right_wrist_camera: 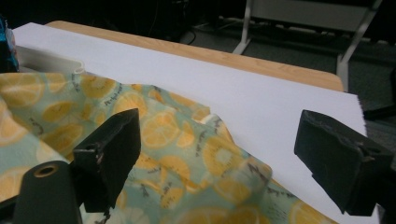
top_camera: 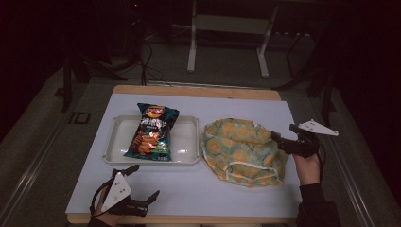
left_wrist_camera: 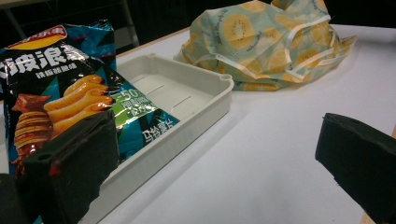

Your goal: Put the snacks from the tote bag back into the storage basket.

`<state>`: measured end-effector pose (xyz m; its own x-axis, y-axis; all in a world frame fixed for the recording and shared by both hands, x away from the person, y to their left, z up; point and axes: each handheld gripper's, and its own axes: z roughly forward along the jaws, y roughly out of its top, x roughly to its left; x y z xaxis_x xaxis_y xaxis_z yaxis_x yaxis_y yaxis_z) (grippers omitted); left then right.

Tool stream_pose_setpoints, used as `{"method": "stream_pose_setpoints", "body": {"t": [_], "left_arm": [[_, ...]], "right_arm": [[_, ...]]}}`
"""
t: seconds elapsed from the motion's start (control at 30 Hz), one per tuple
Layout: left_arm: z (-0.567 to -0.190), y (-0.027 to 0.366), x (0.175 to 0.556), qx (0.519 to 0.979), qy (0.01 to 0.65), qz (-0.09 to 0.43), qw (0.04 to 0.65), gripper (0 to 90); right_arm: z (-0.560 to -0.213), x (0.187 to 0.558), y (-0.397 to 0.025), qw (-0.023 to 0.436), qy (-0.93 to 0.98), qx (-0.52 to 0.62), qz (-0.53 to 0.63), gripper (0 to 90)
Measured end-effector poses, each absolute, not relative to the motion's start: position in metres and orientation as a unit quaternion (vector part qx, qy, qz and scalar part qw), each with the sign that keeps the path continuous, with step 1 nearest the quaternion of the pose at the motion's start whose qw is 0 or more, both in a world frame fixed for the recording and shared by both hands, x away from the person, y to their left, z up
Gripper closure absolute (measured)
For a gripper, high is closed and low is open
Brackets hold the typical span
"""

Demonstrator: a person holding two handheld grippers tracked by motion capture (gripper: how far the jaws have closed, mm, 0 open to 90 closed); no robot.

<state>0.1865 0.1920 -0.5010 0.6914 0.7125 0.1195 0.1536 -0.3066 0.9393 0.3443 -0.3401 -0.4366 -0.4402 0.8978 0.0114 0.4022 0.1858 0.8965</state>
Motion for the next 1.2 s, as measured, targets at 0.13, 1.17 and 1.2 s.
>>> {"method": "stream_pose_setpoints", "body": {"t": [0.13, 1.17, 1.2], "left_arm": [[-0.501, 0.192, 0.187, 0.761, 0.284, 0.271, 0.516, 0.1], [-0.501, 0.194, 0.185, 0.764, 0.281, 0.268, 0.515, 0.1], [-0.501, 0.194, 0.185, 0.764, 0.281, 0.267, 0.516, 0.1]], "right_arm": [[-0.442, 0.334, -0.348, 0.28, 0.715, 0.45, 0.457, 14.5], [-0.473, 0.302, -0.369, 0.34, 0.672, 0.452, 0.478, 14.7], [-0.473, 0.302, -0.369, 0.339, 0.672, 0.451, 0.48, 14.7]]}}
